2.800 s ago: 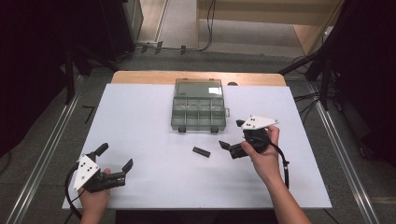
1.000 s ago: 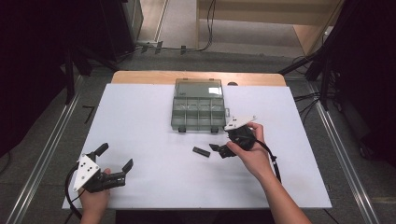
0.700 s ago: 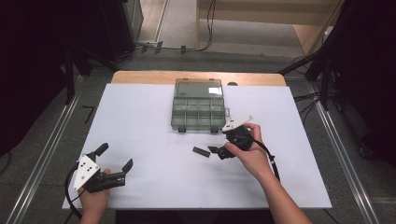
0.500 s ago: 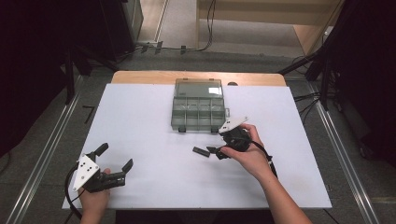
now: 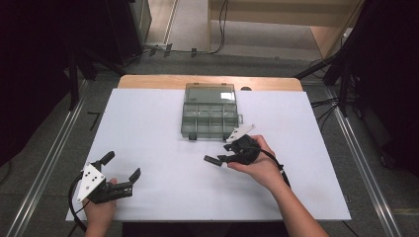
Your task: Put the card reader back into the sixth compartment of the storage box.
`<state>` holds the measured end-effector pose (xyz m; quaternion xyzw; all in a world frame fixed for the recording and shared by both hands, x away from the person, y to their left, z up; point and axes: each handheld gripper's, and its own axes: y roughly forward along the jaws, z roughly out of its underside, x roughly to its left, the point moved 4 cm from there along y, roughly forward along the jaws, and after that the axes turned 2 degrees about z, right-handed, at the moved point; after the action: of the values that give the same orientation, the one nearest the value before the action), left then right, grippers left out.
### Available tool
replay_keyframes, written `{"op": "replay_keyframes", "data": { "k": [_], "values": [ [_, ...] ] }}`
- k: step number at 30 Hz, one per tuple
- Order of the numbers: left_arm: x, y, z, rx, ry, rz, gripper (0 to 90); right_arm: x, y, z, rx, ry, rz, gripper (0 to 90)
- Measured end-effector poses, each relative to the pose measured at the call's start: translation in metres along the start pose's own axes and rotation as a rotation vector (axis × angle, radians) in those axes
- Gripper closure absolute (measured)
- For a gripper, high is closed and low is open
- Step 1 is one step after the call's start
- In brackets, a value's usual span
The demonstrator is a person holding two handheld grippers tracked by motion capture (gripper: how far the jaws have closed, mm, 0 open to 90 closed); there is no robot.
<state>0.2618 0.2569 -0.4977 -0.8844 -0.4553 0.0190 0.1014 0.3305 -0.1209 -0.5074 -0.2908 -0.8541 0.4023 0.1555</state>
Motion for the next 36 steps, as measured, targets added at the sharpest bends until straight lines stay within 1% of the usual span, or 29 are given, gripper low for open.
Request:
{"op": "replay_keyframes", "data": {
  "k": [1, 2, 5, 10, 13, 14, 17, 19, 32, 33, 36],
  "values": [
    [0.0, 0.0, 0.0, 0.0, 0.0, 0.0, 0.0, 0.0, 0.001, 0.0, 0.005, 0.002, -0.006, 53.8],
    [0.0, 0.0, 0.0, 0.0, 0.0, 0.0, 0.0, 0.0, 0.002, 0.001, 0.008, -0.006, -0.016, 54.4],
    [0.0, 0.0, 0.0, 0.0, -0.001, 0.0, 0.0, 0.001, 0.004, 0.001, 0.02, 0.0, -0.031, 56.8],
    [0.0, 0.0, 0.0, 0.0, 0.0, 0.001, 0.0, 0.002, 0.007, 0.002, 0.032, 0.001, -0.036, 60.2],
    [0.0, 0.0, 0.0, 0.0, 0.0, 0.001, 0.0, 0.002, 0.009, 0.002, 0.033, -0.002, -0.046, 62.0],
    [0.0, 0.0, 0.0, 0.0, 0.001, 0.001, 0.0, 0.004, 0.011, 0.002, 0.041, -0.001, -0.054, 63.2],
    [0.0, 0.0, 0.0, 0.0, 0.002, 0.0, 0.0, 0.006, 0.013, 0.002, 0.048, -0.017, -0.059, 64.4],
    [0.0, 0.0, 0.0, 0.001, 0.003, 0.0, 0.0, 0.008, 0.015, 0.002, 0.056, -0.018, -0.064, 65.1],
    [0.0, 0.0, 0.0, 0.0, 0.003, 0.0, 0.0, 0.014, 0.025, 0.004, 0.089, -0.052, -0.048, 68.0],
    [0.0, 0.0, 0.0, 0.0, 0.003, 0.001, 0.0, 0.016, 0.027, 0.004, 0.095, -0.07, -0.034, 68.3],
    [0.0, 0.0, 0.0, 0.001, 0.004, 0.001, 0.0, 0.017, 0.027, 0.004, 0.094, -0.08, -0.019, 69.5]
  ]
}}
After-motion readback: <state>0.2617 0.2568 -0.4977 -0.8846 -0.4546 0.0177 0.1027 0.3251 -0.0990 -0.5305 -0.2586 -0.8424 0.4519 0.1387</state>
